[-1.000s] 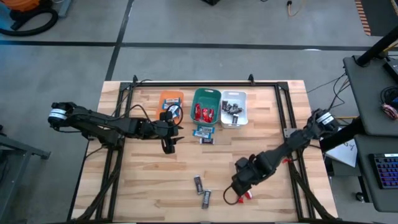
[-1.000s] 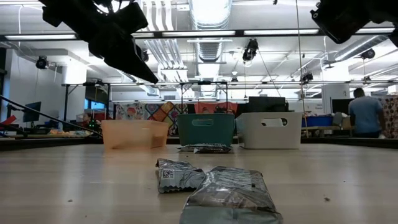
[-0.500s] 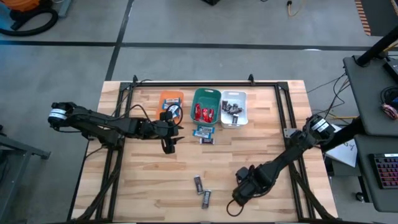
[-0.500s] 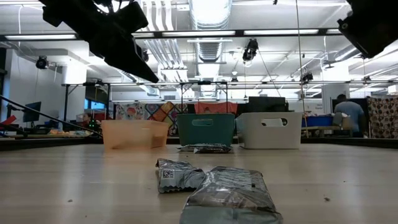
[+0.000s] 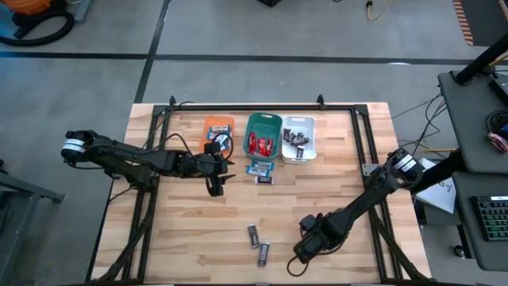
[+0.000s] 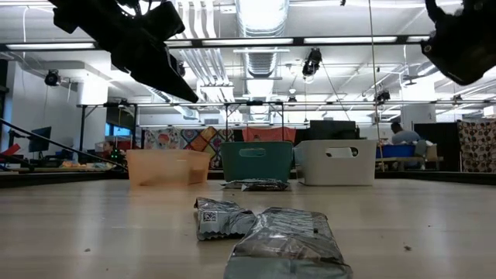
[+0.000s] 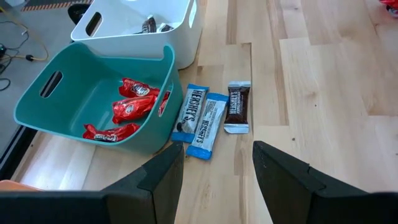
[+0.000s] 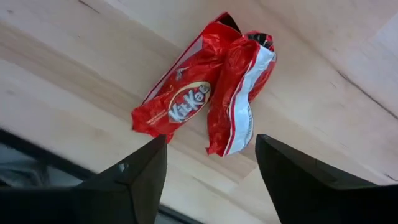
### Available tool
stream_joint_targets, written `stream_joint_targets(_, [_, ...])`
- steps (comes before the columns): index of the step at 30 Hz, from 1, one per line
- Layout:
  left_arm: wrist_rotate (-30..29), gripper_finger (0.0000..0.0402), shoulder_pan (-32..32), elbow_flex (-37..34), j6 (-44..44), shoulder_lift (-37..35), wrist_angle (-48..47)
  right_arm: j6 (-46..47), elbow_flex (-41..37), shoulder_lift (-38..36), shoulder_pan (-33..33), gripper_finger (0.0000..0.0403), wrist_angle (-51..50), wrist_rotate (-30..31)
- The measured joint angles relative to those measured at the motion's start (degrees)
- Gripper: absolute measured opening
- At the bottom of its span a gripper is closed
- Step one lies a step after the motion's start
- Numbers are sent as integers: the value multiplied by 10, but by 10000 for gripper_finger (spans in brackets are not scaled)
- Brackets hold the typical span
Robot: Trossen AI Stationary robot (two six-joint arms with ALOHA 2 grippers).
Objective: Organize candy in baskets
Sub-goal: Put the red chocolate into the green bin
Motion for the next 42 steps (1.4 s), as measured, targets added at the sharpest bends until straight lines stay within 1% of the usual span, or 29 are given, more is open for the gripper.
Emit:
stream_joint_targets(3, [0, 176, 0, 0, 0, 0, 0, -5, -3, 8, 0, 221, -3, 0])
stream_joint_targets(7, [0, 176, 0, 0, 0, 0, 2, -15, -6, 17, 0, 189, -3, -4])
stream_joint_targets(18, [0, 176, 0, 0, 0, 0, 5, -26, -16, 26, 0, 58, -1, -5])
stream_joint_targets(22, [0, 176, 0, 0, 0, 0, 4, -30, -16, 26, 0, 21, -2, -5])
stream_joint_targets(24, [0, 176, 0, 0, 0, 0, 4, -31, -16, 26, 0, 14, -2, -5])
stream_joint_targets(29, [0, 176, 0, 0, 0, 0, 5, -32, -16, 18, 0, 13, -17, -5])
stream_joint_targets(34, [0, 176, 0, 0, 0, 0, 7, -31, -5, -15, -6, 13, -107, -5])
stream_joint_targets(37, [0, 176, 0, 0, 0, 0, 9, -33, -2, -44, -15, 13, -158, 7])
stream_joint_targets(39, [0, 176, 0, 0, 0, 0, 10, -39, -1, -67, -21, 13, -181, 32])
stream_joint_targets(42, [0, 176, 0, 0, 0, 0, 12, -64, -1, -102, -35, 13, -202, 91])
